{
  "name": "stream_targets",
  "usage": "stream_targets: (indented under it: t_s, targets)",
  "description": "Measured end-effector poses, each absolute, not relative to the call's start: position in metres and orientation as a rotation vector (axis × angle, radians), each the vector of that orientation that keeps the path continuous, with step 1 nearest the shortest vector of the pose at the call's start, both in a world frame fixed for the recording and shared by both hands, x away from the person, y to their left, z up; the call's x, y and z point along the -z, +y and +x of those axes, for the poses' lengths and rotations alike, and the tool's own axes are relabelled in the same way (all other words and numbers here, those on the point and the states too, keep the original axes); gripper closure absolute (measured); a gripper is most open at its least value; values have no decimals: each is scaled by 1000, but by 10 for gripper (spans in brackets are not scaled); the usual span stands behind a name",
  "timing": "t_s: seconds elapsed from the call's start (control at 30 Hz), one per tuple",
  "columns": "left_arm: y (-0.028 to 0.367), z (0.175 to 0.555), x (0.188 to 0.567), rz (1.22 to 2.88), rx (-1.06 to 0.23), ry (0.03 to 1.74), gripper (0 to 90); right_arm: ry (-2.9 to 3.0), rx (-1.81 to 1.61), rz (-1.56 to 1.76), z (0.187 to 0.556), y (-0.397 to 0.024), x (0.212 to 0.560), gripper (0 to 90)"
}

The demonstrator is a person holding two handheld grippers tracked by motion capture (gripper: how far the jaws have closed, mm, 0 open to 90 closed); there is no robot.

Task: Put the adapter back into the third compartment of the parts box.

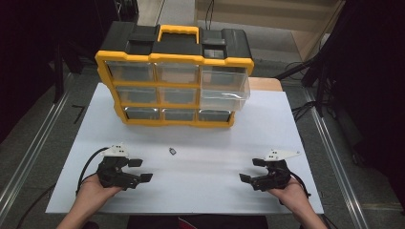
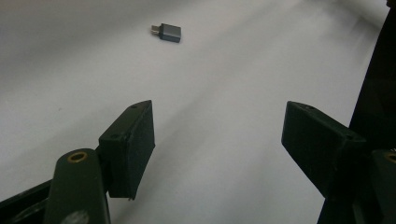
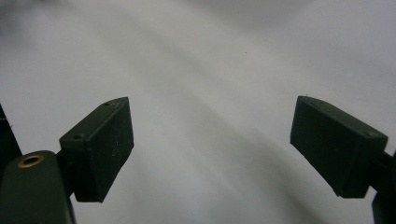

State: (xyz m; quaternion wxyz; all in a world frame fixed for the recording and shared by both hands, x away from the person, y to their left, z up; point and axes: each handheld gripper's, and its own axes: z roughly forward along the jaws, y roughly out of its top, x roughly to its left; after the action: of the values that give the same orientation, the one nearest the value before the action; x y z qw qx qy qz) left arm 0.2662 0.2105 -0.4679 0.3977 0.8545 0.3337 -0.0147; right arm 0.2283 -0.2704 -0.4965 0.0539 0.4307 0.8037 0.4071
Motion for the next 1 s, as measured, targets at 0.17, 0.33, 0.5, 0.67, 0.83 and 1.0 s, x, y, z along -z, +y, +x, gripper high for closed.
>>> stream_targets:
  t_s: [0.17,0.33,0.5,0.67,0.83,1.0]
  targets:
    - [210,267,469,2192,-23,869,273,2467,-1273,1313,229,-273,497,200]
    - [209,268,469,2185,1,868,273,2481,-1273,1302,229,-275,496,201]
    - [210,268,469,2181,17,861,273,2482,-1276,1312,229,-275,495,201]
    - [211,269,469,2181,1,869,273,2492,-1264,1331,230,-276,496,202]
    - [211,269,469,2182,4,871,273,2492,-1256,1329,230,-275,496,201]
    - [211,269,470,2191,9,869,273,2486,-1236,1385,231,-275,496,201]
